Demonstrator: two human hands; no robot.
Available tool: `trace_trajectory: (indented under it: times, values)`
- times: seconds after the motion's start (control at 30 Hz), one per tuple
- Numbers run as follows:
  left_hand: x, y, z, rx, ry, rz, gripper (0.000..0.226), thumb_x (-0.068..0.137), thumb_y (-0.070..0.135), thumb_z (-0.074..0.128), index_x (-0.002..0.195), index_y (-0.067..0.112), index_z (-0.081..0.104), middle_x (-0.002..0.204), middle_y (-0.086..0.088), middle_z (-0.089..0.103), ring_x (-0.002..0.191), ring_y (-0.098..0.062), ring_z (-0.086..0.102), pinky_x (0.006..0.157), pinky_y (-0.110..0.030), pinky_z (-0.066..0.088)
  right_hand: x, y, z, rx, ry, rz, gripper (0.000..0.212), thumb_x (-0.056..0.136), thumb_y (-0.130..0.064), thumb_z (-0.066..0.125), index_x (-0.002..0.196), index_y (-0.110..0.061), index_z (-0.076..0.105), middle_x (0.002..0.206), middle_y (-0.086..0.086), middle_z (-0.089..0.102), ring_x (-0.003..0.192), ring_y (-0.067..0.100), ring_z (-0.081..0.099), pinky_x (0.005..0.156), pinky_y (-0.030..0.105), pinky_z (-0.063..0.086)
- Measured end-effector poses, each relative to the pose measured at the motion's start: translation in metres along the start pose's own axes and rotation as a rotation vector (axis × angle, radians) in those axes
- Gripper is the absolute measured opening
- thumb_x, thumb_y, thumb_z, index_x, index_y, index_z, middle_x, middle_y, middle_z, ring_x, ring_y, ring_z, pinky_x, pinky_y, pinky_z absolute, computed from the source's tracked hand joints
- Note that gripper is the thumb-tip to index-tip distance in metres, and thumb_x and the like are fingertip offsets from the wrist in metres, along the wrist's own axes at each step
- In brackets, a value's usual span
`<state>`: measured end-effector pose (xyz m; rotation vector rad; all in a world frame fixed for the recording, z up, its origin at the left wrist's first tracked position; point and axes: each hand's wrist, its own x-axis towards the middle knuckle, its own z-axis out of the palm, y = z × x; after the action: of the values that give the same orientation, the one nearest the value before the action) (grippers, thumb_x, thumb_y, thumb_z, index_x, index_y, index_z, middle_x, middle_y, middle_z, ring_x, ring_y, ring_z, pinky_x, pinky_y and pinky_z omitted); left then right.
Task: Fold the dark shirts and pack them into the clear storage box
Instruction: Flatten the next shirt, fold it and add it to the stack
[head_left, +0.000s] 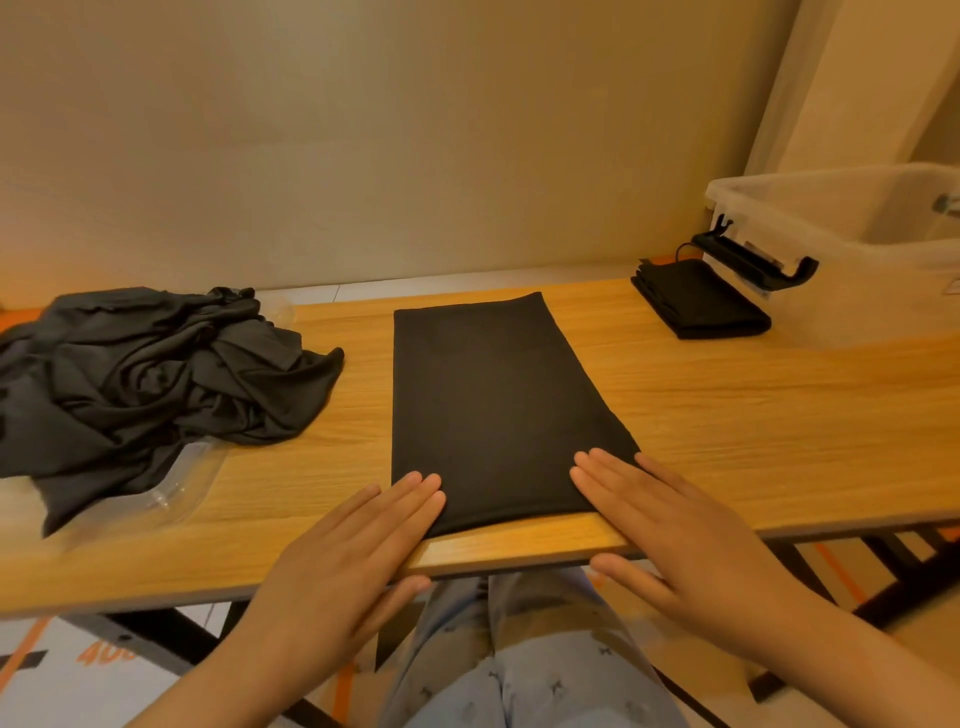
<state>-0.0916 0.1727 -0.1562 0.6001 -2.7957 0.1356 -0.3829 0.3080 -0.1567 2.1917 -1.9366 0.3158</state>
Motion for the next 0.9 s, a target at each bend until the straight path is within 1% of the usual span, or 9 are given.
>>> trace_trajectory:
  times: [0.07, 0.17, 0.3, 0.43, 0.53, 0.63, 0.7, 0.8, 0.9]
  values:
    - [-0.005, 0.002, 0.005, -0.040, 0.121, 0.023, 0.050, 0.097, 0.038, 0.043, 0.143, 0.018, 0.043, 0.149, 0.003, 0.042, 0.139, -0.009, 0.035, 0.117, -0.029, 0.024, -0.006, -0.001, 0.005, 0.056, 0.113, -0.043, 0.051, 0.101, -0.047, 0.030, 0.145, -0.021, 0.040, 0.148, -0.005, 0.042, 0.139, 0.007, 0.033, 0.114, 0.027, 0.022]
    - [-0.015, 0.010, 0.007, -0.054, 0.277, 0.067, 0.037, 0.094, 0.023, 0.052, 0.130, 0.015, 0.058, 0.138, 0.001, 0.055, 0.130, -0.011, 0.049, 0.108, -0.035, 0.039, -0.017, -0.003, 0.009, 0.086, 0.292, -0.134, 0.036, 0.097, -0.028, 0.048, 0.130, -0.017, 0.060, 0.135, -0.002, 0.057, 0.128, 0.009, 0.050, 0.104, 0.030, 0.038]
    - [-0.019, 0.012, 0.001, -0.075, 0.329, 0.094, 0.030, 0.092, 0.018, 0.056, 0.120, 0.015, 0.067, 0.127, 0.004, 0.063, 0.122, -0.009, 0.057, 0.103, -0.039, 0.044, -0.020, -0.002, 0.002, 0.088, 0.404, -0.195, 0.026, 0.093, -0.017, 0.055, 0.112, -0.014, 0.072, 0.119, -0.002, 0.068, 0.111, 0.010, 0.063, 0.094, 0.030, 0.045]
    - [-0.017, 0.013, -0.009, -0.170, 0.305, 0.055, 0.029, 0.094, 0.026, 0.054, 0.118, 0.017, 0.068, 0.119, 0.007, 0.068, 0.116, -0.003, 0.060, 0.101, -0.035, 0.046, -0.017, -0.002, -0.009, 0.175, 0.375, -0.214, 0.031, 0.099, -0.027, 0.048, 0.110, -0.011, 0.072, 0.110, -0.001, 0.071, 0.103, 0.009, 0.065, 0.087, 0.025, 0.049]
    - [-0.015, 0.011, -0.016, -0.261, 0.217, -0.028, 0.032, 0.100, 0.039, 0.044, 0.121, 0.028, 0.064, 0.115, 0.013, 0.069, 0.112, -0.002, 0.061, 0.102, -0.026, 0.043, -0.014, 0.001, -0.016, 0.238, 0.310, -0.200, 0.032, 0.097, -0.032, 0.048, 0.112, -0.014, 0.071, 0.105, -0.005, 0.072, 0.099, 0.005, 0.066, 0.081, 0.023, 0.052]
    - [-0.012, 0.010, -0.027, -0.395, 0.181, -0.159, 0.034, 0.096, 0.059, 0.037, 0.119, 0.048, 0.058, 0.108, 0.023, 0.068, 0.107, -0.001, 0.061, 0.092, -0.018, 0.046, -0.008, 0.003, -0.020, 0.250, 0.289, -0.179, 0.036, 0.099, -0.036, 0.044, 0.112, -0.016, 0.071, 0.100, -0.007, 0.073, 0.092, 0.002, 0.067, 0.077, 0.018, 0.052]
    - [-0.007, 0.011, -0.035, -0.543, 0.198, -0.202, 0.034, 0.089, 0.067, 0.041, 0.112, 0.052, 0.062, 0.103, 0.025, 0.069, 0.099, 0.004, 0.063, 0.084, -0.016, 0.049, -0.003, 0.003, -0.024, 0.289, 0.290, -0.141, 0.040, 0.101, -0.041, 0.038, 0.112, -0.019, 0.070, 0.100, -0.010, 0.072, 0.091, 0.000, 0.065, 0.080, 0.015, 0.049]
    - [0.005, 0.009, -0.048, -0.651, 0.226, -0.231, 0.031, 0.084, 0.060, 0.051, 0.108, 0.047, 0.065, 0.099, 0.028, 0.068, 0.095, 0.005, 0.063, 0.083, -0.009, 0.046, 0.009, 0.003, -0.036, 0.392, 0.304, -0.066, 0.044, 0.098, -0.051, 0.035, 0.114, -0.025, 0.067, 0.104, -0.023, 0.064, 0.100, -0.004, 0.060, 0.086, 0.011, 0.046]
    - [0.024, 0.002, -0.068, -0.635, 0.267, -0.246, 0.016, 0.088, 0.047, 0.058, 0.101, 0.042, 0.065, 0.097, 0.028, 0.067, 0.093, 0.006, 0.063, 0.083, -0.006, 0.045, 0.029, 0.009, -0.061, 0.478, 0.301, 0.013, 0.025, 0.093, -0.044, 0.046, 0.110, -0.035, 0.063, 0.099, -0.037, 0.055, 0.097, -0.016, 0.055, 0.080, 0.008, 0.045]
